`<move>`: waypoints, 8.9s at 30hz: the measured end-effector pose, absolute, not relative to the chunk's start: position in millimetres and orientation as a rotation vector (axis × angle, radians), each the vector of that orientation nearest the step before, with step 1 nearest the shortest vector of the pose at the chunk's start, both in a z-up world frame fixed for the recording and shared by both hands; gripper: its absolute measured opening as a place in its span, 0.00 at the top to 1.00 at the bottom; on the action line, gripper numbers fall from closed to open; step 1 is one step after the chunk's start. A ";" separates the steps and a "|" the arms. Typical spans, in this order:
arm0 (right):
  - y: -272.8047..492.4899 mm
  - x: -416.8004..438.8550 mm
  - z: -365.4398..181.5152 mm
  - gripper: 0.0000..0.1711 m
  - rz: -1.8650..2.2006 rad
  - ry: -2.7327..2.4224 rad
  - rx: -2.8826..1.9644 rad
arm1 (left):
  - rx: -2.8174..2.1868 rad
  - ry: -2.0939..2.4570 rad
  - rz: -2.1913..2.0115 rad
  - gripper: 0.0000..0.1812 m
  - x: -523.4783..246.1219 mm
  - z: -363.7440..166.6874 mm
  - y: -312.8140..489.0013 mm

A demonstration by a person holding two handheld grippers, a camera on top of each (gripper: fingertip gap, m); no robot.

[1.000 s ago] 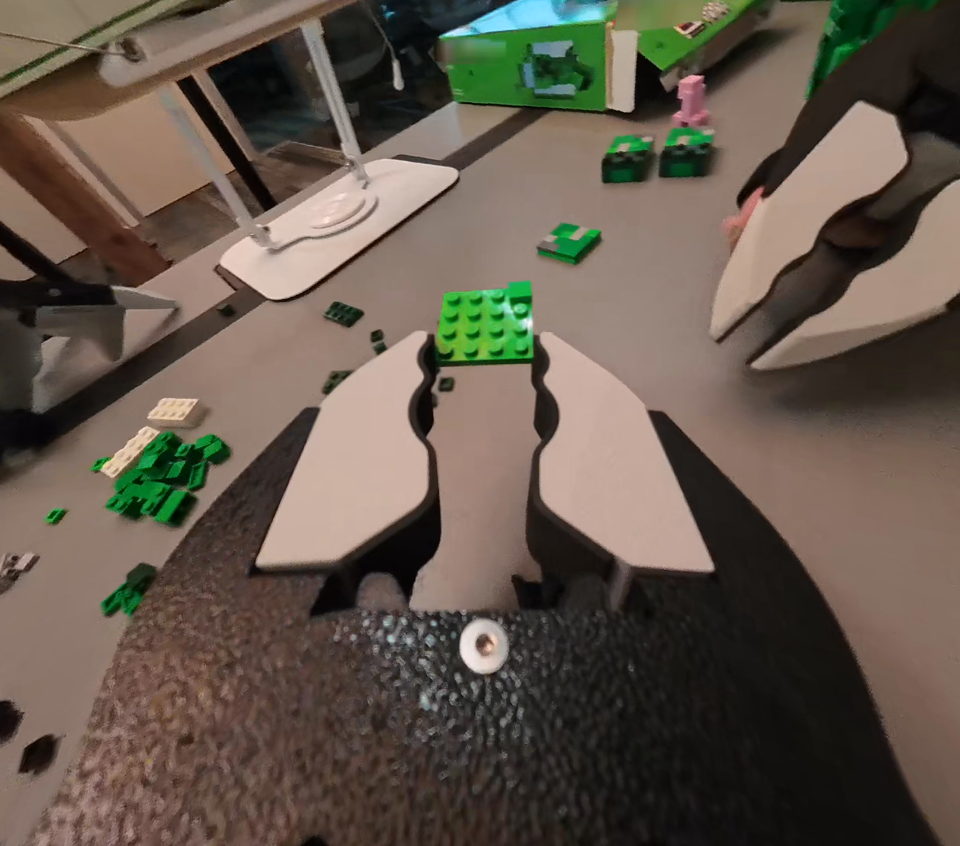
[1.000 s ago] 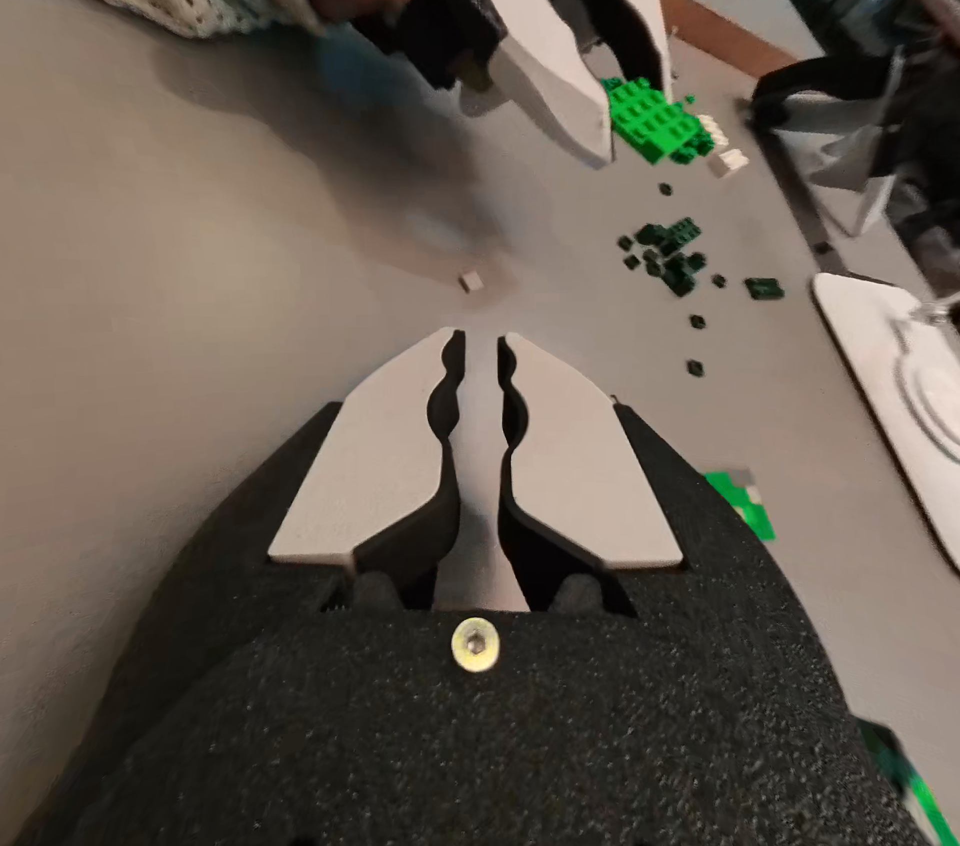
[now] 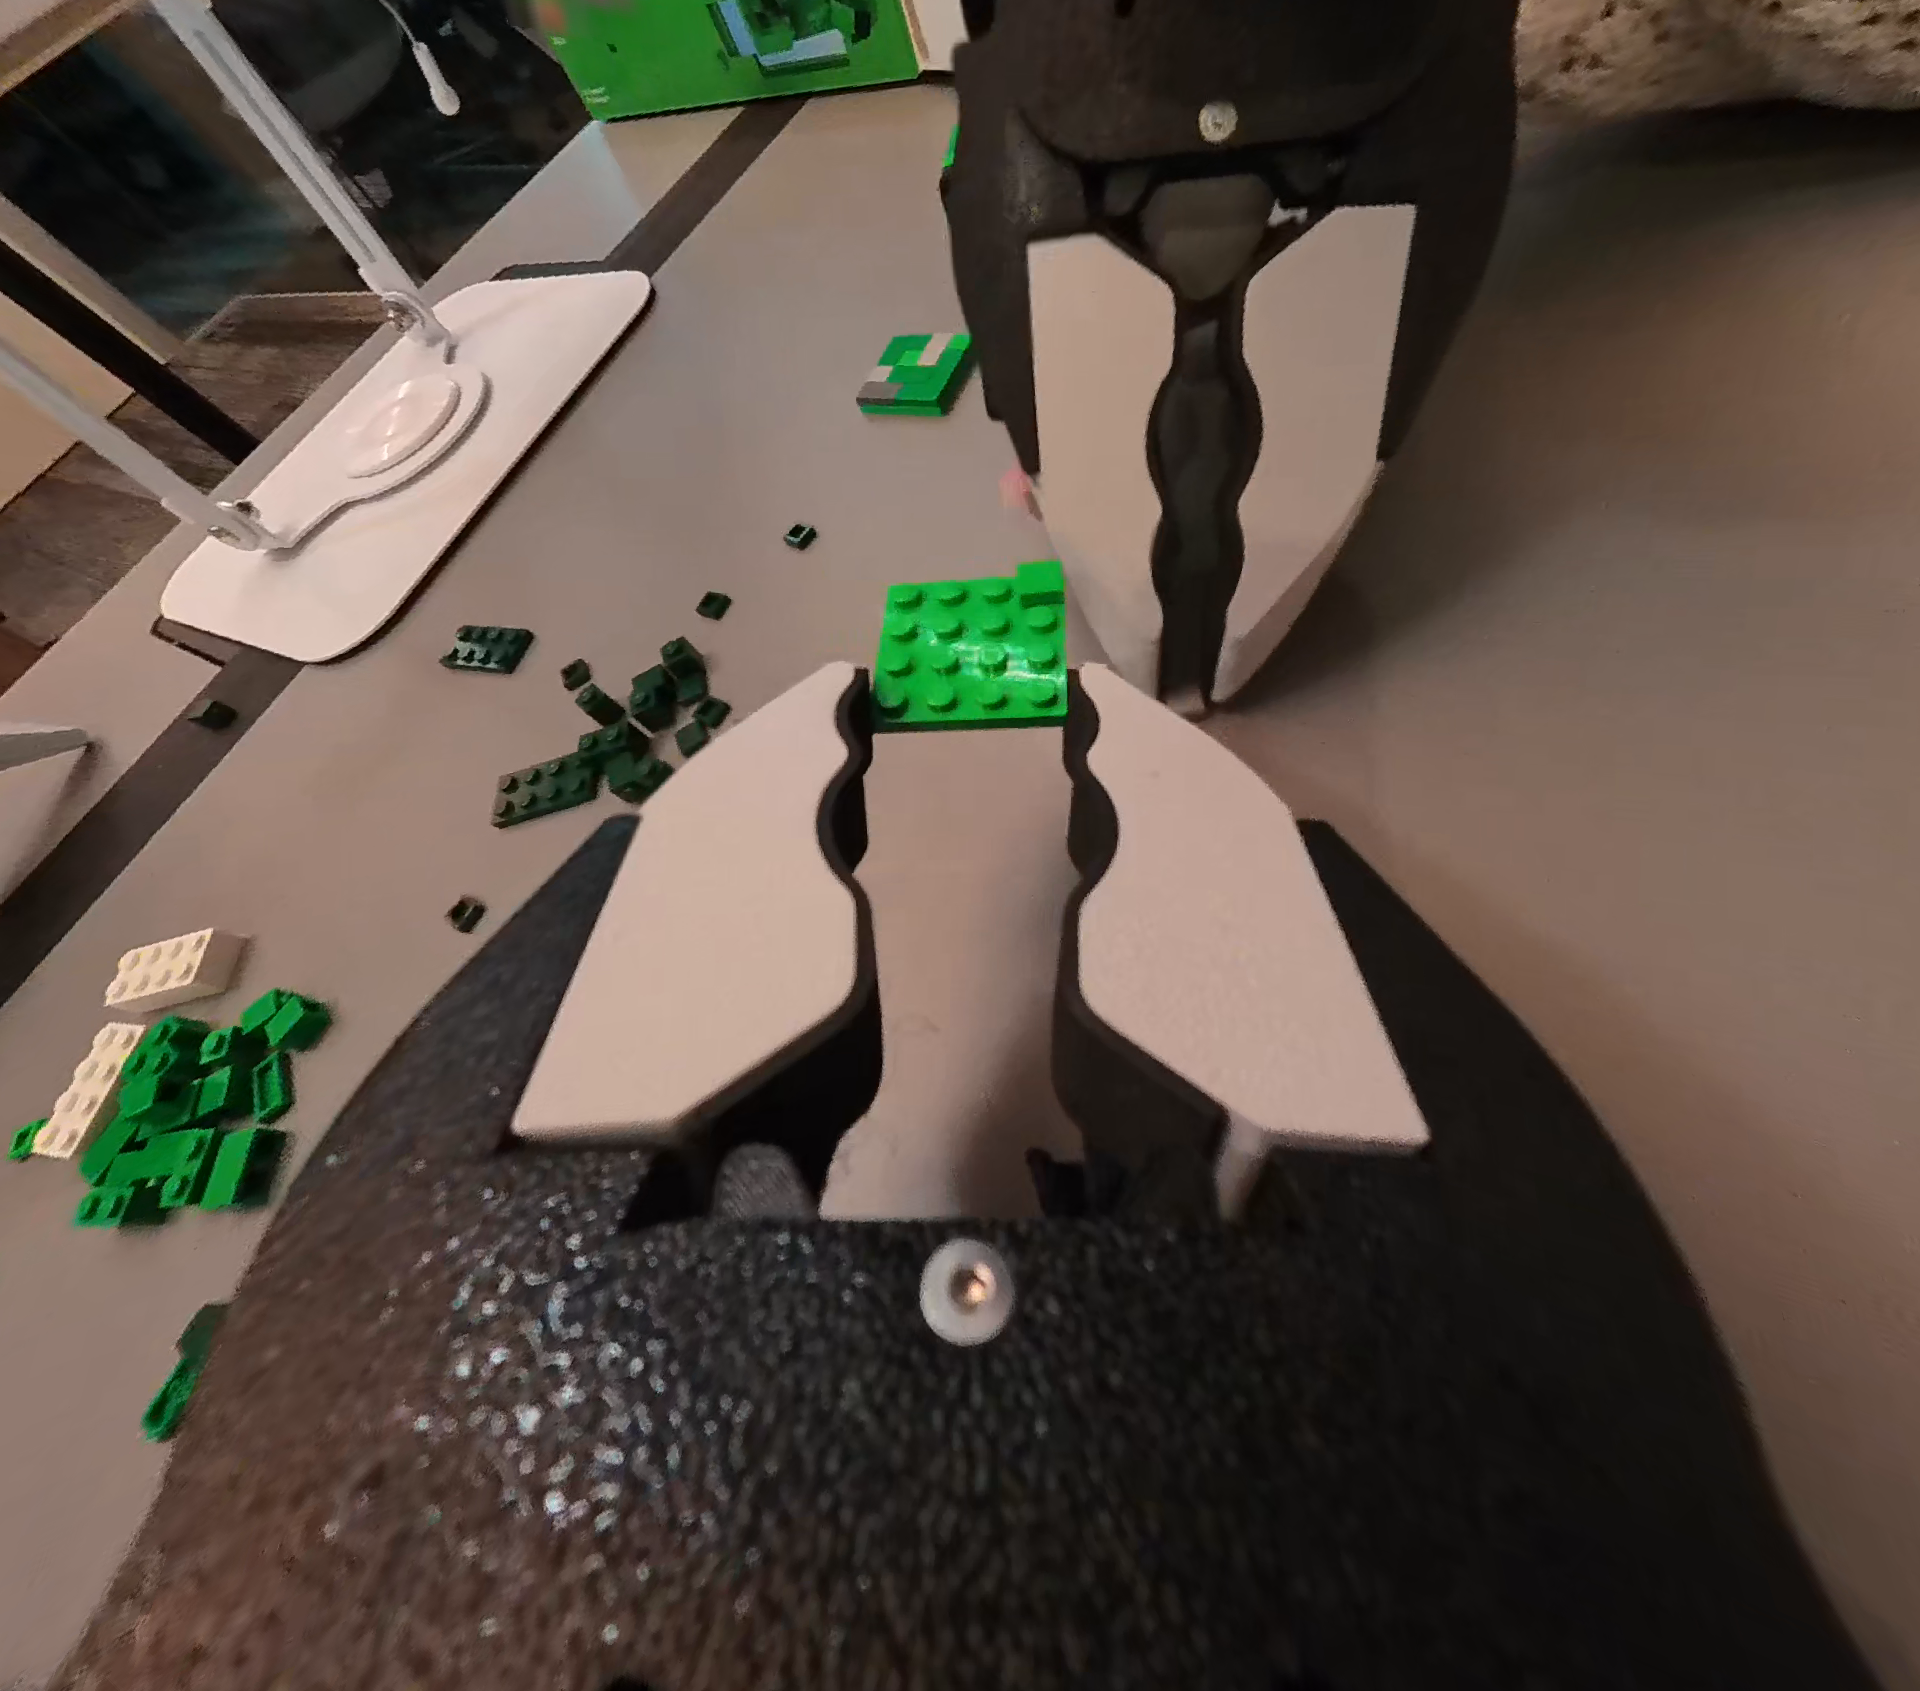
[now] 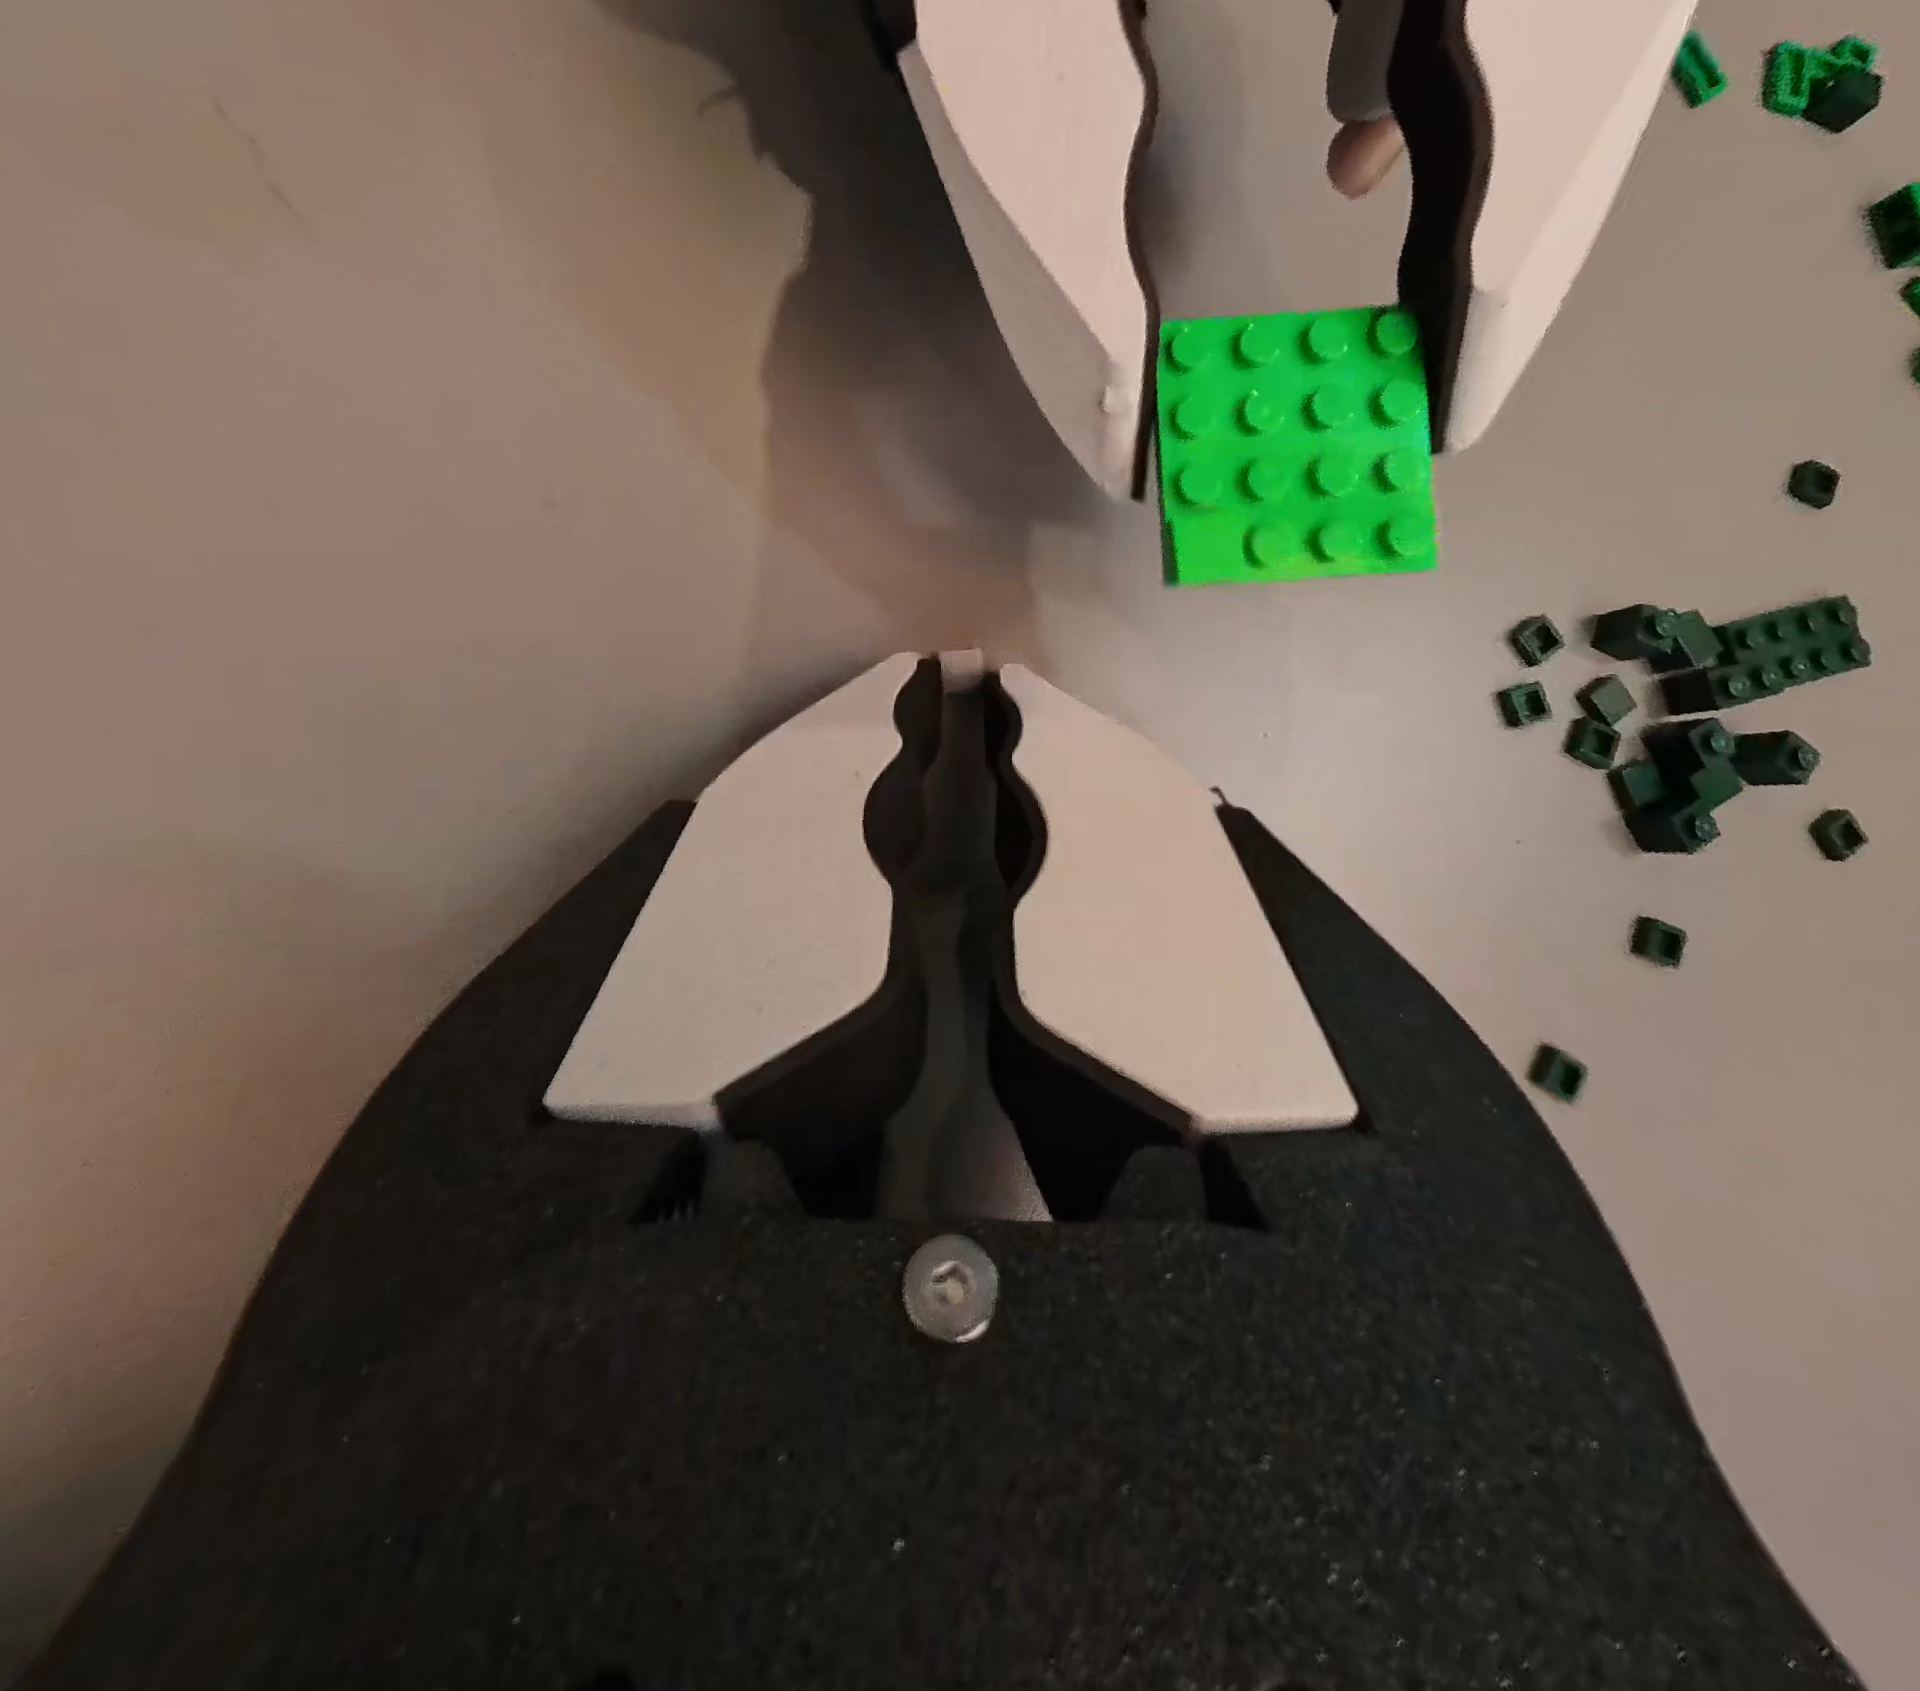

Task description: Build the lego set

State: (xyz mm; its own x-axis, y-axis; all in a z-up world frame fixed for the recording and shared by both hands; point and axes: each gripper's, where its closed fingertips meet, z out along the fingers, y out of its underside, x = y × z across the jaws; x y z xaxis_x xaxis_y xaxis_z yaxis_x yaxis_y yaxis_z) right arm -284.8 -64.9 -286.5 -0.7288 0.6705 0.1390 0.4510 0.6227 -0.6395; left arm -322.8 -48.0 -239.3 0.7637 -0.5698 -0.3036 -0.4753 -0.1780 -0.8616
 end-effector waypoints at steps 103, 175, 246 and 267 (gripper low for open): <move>-24.1 -307.7 -240.0 0.94 -0.202 -1.720 -0.341 | -1.867 0.611 -0.172 0.80 -307.1 -239.3 -39.2; -17.9 -304.6 -229.9 0.96 -0.135 -1.610 -0.343 | -1.821 0.551 -0.082 0.79 -305.7 -234.4 -33.3; 19.7 -302.4 -217.3 0.93 0.601 -1.449 -0.998 | -1.548 0.956 0.095 0.81 -287.3 -234.4 -48.5; -6.4 -481.4 -261.9 0.95 0.856 -2.465 -1.170 | -1.560 0.939 0.094 0.81 -292.9 -235.9 -47.4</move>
